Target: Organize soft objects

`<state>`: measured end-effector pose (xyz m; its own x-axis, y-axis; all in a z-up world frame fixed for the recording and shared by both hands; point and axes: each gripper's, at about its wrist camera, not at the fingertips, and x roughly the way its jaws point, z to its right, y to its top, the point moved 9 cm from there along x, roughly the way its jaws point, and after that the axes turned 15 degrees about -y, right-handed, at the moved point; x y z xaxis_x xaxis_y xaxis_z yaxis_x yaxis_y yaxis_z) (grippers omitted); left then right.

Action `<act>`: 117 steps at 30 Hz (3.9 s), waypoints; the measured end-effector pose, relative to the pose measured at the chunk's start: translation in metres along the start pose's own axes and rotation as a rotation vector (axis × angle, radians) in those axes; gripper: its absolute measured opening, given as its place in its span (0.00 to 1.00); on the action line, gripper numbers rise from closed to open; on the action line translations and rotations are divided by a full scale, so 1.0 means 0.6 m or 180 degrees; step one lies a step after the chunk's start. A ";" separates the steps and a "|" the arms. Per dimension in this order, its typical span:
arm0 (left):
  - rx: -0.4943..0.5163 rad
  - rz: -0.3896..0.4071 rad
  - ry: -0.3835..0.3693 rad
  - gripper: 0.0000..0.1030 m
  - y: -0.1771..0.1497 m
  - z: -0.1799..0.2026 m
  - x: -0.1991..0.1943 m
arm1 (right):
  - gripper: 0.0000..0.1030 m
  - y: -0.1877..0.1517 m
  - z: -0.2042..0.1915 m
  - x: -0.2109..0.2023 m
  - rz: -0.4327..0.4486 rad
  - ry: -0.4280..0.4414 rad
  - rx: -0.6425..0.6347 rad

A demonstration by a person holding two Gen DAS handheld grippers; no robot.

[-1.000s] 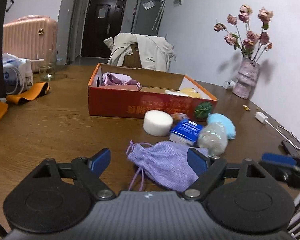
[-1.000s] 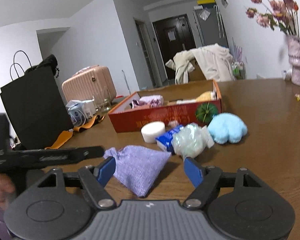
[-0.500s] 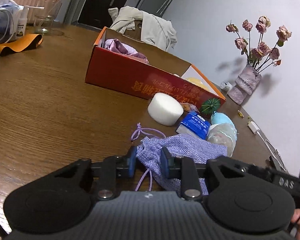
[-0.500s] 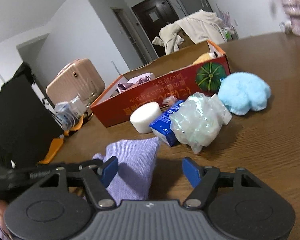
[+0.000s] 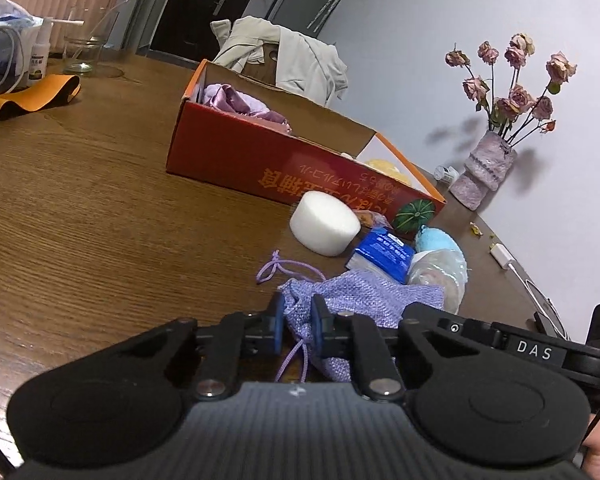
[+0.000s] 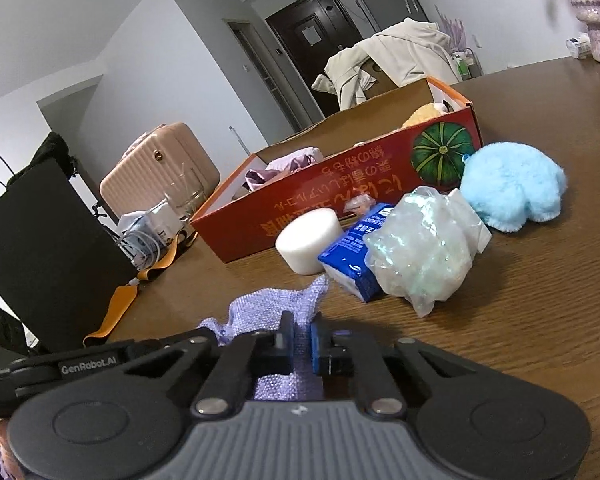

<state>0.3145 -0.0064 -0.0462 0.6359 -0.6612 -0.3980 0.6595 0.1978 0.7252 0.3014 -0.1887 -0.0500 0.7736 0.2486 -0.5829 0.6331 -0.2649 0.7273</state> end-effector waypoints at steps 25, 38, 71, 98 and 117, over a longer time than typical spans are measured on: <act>0.0233 -0.0326 0.0000 0.11 0.393 -0.002 0.422 | 0.06 0.484 0.055 0.284 0.0087 -0.0497 -0.0827; 0.0635 -0.0510 0.0294 0.41 0.370 -0.016 0.431 | 0.39 0.445 0.067 0.378 -0.0221 -0.1269 -0.1443; 0.1308 0.0752 0.0791 0.85 0.113 0.246 -0.137 | 0.76 0.216 0.004 -0.268 0.1190 -0.0090 -0.1034; 0.0987 0.0451 0.1060 0.91 -0.011 0.183 -0.079 | 0.73 0.048 0.067 -0.216 0.0817 -0.0049 -0.0713; 0.0963 -0.0119 0.0905 0.82 0.077 0.065 0.195 | 0.62 0.142 0.093 0.051 0.0282 -0.0181 -0.0563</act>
<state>0.4034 -0.1030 -0.0374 0.7270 -0.4293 -0.5359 0.5639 -0.0721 0.8227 0.3805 -0.2557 -0.0258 0.8294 0.1774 -0.5298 0.5520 -0.1144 0.8259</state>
